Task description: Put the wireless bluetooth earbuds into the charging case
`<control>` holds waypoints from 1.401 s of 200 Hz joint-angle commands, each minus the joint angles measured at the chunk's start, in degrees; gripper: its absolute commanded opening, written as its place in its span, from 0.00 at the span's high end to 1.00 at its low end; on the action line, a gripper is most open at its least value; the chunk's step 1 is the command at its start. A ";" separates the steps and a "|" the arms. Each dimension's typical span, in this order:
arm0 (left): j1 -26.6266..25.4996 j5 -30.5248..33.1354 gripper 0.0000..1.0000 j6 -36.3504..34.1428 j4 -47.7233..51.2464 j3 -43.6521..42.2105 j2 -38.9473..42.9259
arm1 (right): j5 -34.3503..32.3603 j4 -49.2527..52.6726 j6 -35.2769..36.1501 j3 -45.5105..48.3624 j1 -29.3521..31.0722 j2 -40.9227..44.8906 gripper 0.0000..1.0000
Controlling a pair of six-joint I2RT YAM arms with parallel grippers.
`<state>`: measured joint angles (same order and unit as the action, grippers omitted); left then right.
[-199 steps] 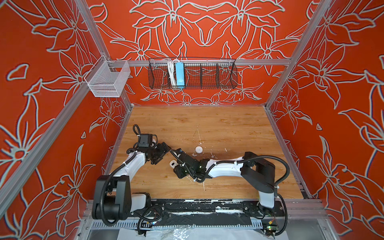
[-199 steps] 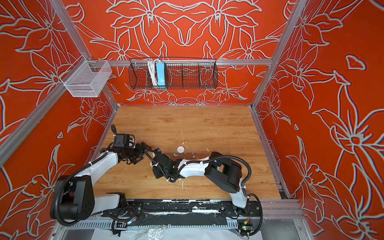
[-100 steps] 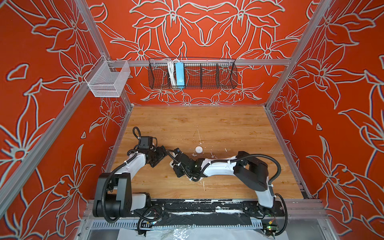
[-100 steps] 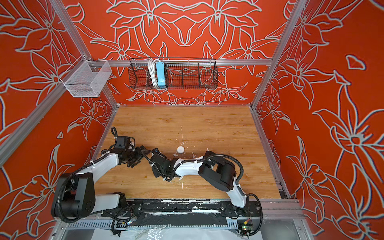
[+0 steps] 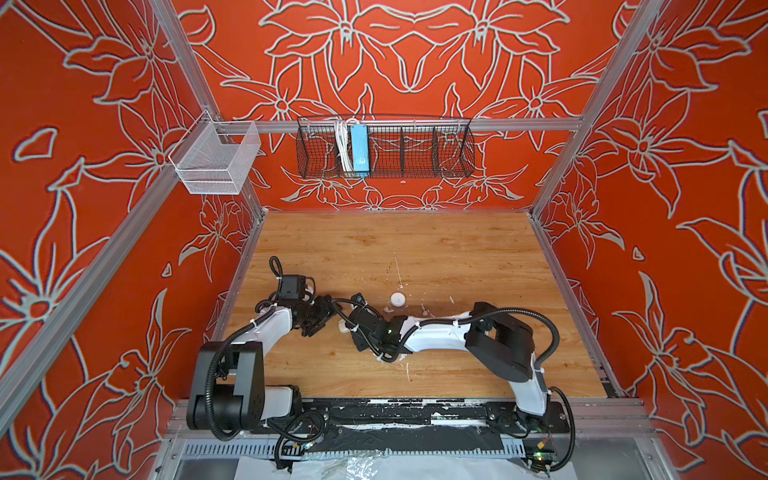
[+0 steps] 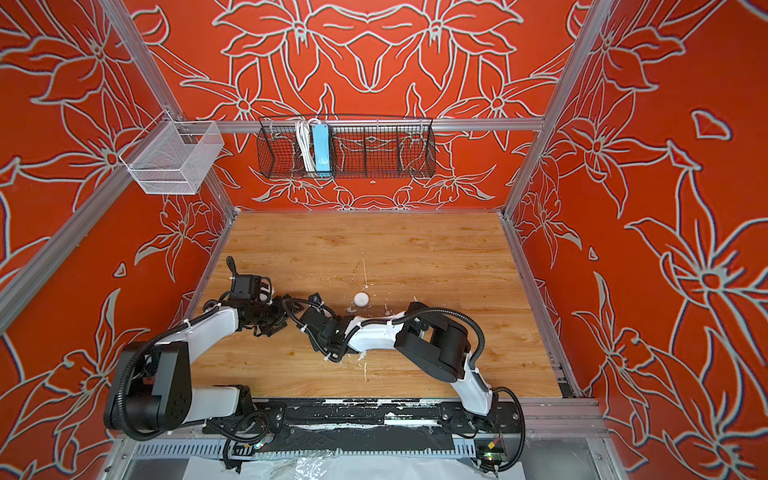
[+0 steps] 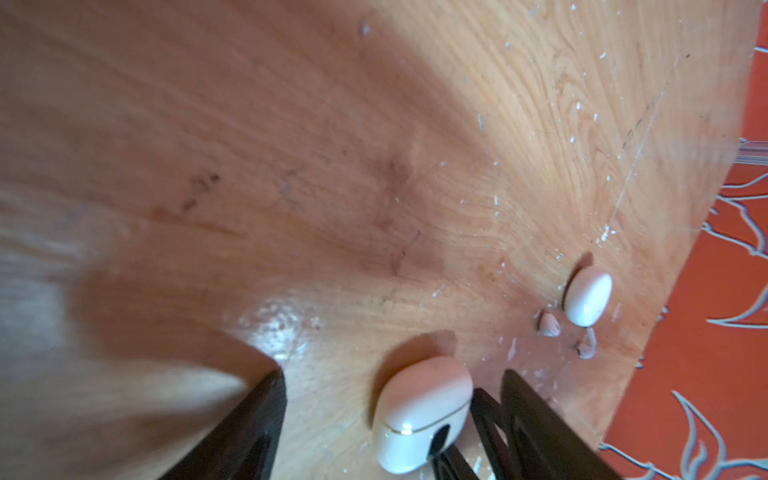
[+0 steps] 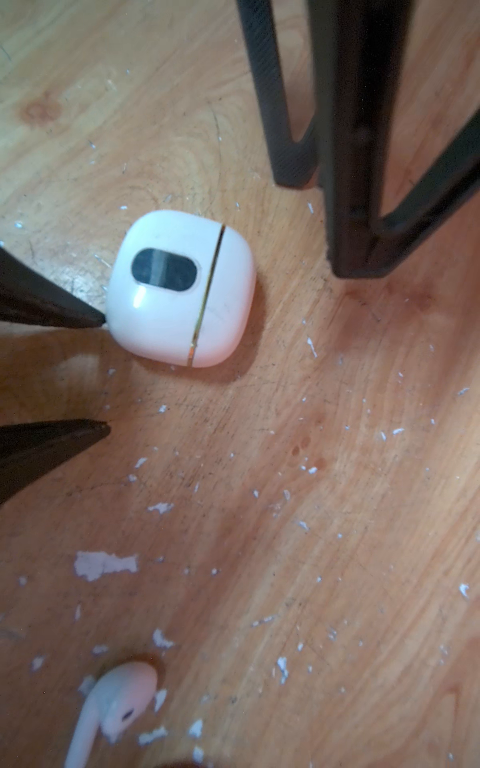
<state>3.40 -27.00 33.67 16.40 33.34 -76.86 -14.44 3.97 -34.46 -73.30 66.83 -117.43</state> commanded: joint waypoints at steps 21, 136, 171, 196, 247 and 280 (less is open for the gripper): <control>0.21 -3.61 0.21 2.55 2.47 -3.76 4.85 | 4.79 -4.84 -2.59 7.03 -0.60 3.72 0.61; -0.50 -12.71 0.26 11.99 -4.60 -12.98 18.12 | 21.03 -11.63 -9.67 9.72 -10.25 5.98 0.79; -0.65 -11.06 0.33 10.81 -6.34 -13.63 16.15 | 21.20 -10.67 -9.28 7.57 -10.84 4.11 0.80; -0.66 -5.70 0.34 9.41 -4.32 -12.96 16.47 | 21.46 -9.08 -8.75 5.60 -10.86 2.78 0.80; -0.63 -7.03 0.35 9.22 -9.19 -13.13 11.07 | 21.19 -8.19 -8.62 3.96 -10.90 1.69 0.81; -0.74 -7.36 0.36 9.29 -11.55 -13.48 9.88 | 20.85 -8.10 -8.54 3.85 -10.87 1.50 0.81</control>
<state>2.94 -34.79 43.46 6.50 20.08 -66.08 6.63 -5.39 -42.74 -68.01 56.18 -114.85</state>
